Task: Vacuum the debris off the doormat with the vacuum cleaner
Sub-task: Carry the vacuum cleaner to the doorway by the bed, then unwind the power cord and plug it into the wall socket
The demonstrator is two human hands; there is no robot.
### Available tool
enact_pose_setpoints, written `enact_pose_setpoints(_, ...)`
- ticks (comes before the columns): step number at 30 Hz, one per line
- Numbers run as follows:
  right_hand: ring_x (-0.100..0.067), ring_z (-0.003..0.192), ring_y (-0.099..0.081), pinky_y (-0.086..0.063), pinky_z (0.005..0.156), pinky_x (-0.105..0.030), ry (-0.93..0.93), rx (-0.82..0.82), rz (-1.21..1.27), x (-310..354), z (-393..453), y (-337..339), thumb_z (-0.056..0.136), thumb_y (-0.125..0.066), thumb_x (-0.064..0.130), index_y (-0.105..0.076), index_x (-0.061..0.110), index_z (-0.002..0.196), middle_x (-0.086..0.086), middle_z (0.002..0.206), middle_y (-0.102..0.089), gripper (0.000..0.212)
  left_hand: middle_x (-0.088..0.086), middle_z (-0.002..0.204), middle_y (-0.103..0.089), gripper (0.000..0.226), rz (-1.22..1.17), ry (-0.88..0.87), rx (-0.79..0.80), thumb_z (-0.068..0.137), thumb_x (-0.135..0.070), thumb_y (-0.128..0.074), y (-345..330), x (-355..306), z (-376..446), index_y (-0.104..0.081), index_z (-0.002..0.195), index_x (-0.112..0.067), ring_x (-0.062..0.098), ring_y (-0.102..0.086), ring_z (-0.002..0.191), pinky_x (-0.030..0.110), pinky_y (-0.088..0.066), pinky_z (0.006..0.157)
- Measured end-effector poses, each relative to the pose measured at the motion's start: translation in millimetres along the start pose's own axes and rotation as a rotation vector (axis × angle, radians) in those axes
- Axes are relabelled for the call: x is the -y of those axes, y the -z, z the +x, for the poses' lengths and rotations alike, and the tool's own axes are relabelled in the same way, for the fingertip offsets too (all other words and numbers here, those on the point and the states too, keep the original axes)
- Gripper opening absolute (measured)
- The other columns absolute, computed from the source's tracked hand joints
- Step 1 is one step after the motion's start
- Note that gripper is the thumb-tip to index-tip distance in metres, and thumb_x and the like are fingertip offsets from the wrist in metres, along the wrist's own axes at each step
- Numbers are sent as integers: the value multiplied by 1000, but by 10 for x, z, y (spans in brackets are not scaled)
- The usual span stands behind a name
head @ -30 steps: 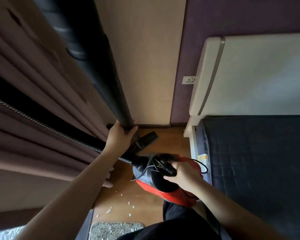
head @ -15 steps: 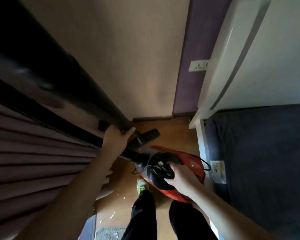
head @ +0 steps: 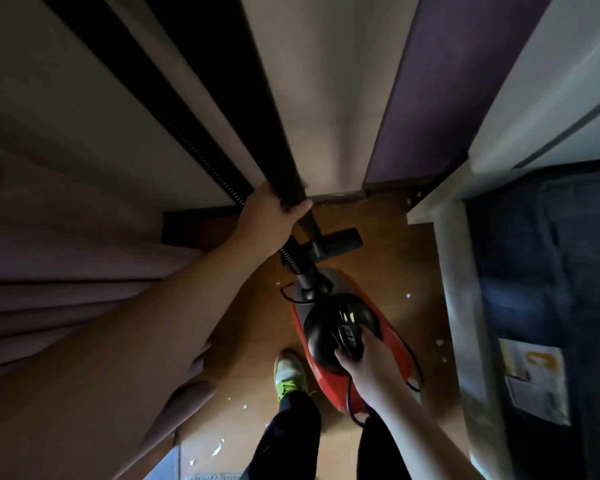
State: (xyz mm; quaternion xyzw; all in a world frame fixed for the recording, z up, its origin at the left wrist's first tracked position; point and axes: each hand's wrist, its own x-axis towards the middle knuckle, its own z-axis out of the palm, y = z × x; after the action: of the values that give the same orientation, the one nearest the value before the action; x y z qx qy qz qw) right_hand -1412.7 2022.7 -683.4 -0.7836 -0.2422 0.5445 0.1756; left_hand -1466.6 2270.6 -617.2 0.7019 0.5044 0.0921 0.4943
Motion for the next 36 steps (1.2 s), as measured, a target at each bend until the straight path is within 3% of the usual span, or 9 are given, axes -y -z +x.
enact_pose_setpoints(10,-27,115,-60,-48,92,-33,-143,13,93,-356,990,-197,91,-63,19,-51,17,133,-6,122,-66,43,1,121,-67,31,2,5,13,91,-15,-69,-534,517,611,-61,120,-10,13,-60,118,39,-46,107)
enact_pose_setpoints(13,-25,121,-57,-45,99,-32,-150,15,105,-403,1191,-200,93,-62,19,-49,17,137,-5,128,-63,46,0,118,-67,28,10,-14,4,90,-15,-69,-594,562,770,-62,117,-11,13,-60,115,40,-47,106)
enact_pose_setpoints(18,-24,123,-55,-45,93,-26,-172,27,134,-479,1505,-196,96,-58,19,-45,15,138,-4,132,-59,44,1,120,-65,24,-2,-51,46,91,-12,-68,-698,671,891,-63,115,-14,12,-59,117,36,-46,107)
enact_pose_setpoints(21,-25,128,-52,-42,102,-32,-182,2,185,-497,1699,-248,96,-58,20,-42,17,142,-6,138,-56,48,0,118,-65,22,5,-88,71,92,-13,-68,-726,742,965,-63,113,-16,11,-59,116,35,-47,105)
enact_pose_setpoints(27,-21,114,-58,-44,91,-27,-188,-57,293,-317,2122,-275,97,-56,17,-42,17,142,-5,133,-58,47,-4,121,-63,29,82,-116,103,93,-22,-66,-695,729,1053,-63,121,-17,7,-57,116,27,-47,101)
enact_pose_setpoints(30,-25,118,-58,-46,92,-30,-219,-52,272,-258,2247,-262,95,-58,15,-43,17,142,-7,131,-59,50,-5,121,-63,35,130,-116,92,94,-28,-65,-687,745,1032,-61,127,-19,9,-58,115,25,-47,97)
enact_pose_setpoints(33,-23,88,-66,-53,72,-33,-229,-30,179,-233,2205,-186,95,-55,14,-50,16,134,-8,104,-67,40,-3,120,-65,40,171,-105,40,93,-33,-65,-704,768,973,-59,129,-17,11,-61,113,24,-48,93)
enact_pose_setpoints(34,-19,72,-63,-49,59,-28,-220,-33,154,-237,2178,-159,94,-54,13,-52,17,131,-6,92,-65,37,-1,120,-65,42,179,-100,14,93,-34,-65,-713,774,938,-58,130,-17,12,-60,113,24,-48,92)
enact_pose_setpoints(36,-14,62,-56,-40,52,-23,-159,-62,119,-258,2114,-93,92,-53,12,-54,19,129,-3,86,-64,38,0,122,-66,44,188,-76,-23,93,-37,-63,-722,781,851,-58,131,-16,14,-60,116,23,-46,90)
